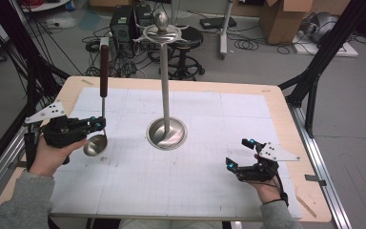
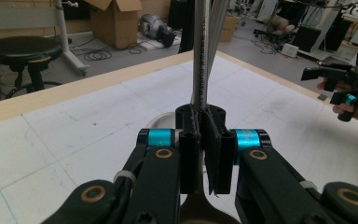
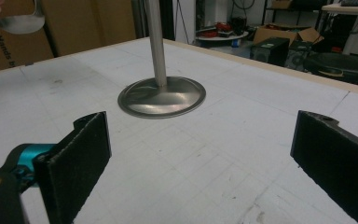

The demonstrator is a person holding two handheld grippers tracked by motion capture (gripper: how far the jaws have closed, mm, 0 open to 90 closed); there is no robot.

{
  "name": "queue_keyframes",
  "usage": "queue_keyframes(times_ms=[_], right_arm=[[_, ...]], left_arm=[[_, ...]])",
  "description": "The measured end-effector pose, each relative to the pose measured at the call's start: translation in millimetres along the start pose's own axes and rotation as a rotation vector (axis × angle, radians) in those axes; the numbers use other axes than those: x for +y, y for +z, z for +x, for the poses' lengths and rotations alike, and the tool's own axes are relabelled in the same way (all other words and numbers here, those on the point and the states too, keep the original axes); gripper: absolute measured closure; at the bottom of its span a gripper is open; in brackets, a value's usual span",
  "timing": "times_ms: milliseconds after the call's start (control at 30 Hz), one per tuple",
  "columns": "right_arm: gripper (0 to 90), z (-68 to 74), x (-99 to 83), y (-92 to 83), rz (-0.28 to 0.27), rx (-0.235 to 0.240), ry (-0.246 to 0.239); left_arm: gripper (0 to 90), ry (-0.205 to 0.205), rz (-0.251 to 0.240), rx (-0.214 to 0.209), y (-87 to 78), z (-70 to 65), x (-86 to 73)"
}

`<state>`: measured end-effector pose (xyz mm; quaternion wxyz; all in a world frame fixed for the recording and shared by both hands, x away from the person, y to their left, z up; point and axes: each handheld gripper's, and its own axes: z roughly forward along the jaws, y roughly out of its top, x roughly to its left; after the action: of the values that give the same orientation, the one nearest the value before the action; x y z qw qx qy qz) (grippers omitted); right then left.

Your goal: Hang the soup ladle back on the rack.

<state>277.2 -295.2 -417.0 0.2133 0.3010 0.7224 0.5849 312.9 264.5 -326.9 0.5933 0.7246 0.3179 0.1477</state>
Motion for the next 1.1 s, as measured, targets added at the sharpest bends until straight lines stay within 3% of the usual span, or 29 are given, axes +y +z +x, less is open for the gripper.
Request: queue_keyframes(times_ms=[167, 533, 1100], right_arm=[[3.8, 1.0, 0.4, -1.4, -0.005, 0.004, -0.003], [3.8, 2.4, 0.2, 0.1, 0.007, 0.009, -0.009], [3.8, 2.7, -0.2, -1.2, 0.008, 0.007, -0.008]], left_arm=[[84.4, 0.028, -0.008, -0.015, 6.1, -2.3, 9.0], [84.5, 0.027, -0.01, -0.035, 17.8, -3.8, 22.2], [84.5, 0.087, -0.025, -0.06, 24.9, -21.0, 37.1]])
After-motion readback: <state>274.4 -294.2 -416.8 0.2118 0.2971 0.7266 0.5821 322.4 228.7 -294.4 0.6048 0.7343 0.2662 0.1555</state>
